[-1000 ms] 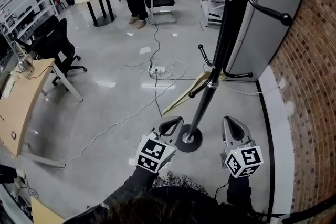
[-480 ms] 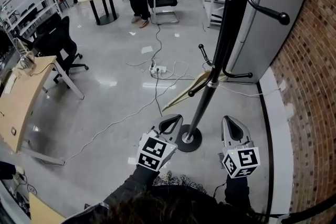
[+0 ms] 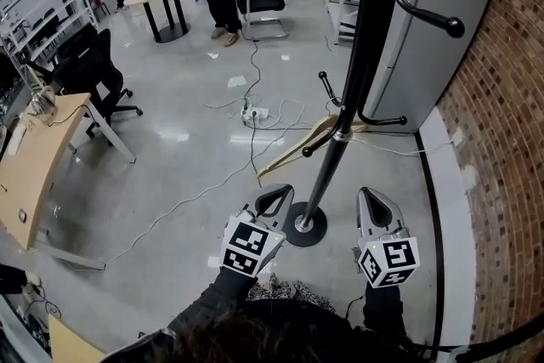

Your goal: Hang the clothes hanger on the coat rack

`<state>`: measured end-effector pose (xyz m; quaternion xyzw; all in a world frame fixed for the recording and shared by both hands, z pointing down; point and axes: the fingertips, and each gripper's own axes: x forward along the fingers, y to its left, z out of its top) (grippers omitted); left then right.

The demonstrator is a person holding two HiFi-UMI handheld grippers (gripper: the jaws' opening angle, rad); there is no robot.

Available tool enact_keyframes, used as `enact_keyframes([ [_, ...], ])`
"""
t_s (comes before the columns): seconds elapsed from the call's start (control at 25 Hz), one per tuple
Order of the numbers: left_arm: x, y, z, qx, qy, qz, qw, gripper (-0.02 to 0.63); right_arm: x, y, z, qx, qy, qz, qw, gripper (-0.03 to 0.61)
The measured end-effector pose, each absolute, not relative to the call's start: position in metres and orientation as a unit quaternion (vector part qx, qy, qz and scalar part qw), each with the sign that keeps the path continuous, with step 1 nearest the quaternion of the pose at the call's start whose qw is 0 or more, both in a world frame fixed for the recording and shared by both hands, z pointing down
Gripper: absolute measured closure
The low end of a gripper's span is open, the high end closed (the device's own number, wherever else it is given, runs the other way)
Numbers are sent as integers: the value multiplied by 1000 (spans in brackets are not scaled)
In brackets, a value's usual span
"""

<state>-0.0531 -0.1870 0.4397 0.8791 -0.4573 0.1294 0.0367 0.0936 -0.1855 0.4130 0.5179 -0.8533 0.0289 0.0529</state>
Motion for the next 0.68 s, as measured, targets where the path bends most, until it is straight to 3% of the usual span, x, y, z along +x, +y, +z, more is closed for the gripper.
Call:
enact_keyframes([
  [0.68,-55,-189,444,881,-452,134,40,607,92,-186,420,518,-852,43,59,571],
])
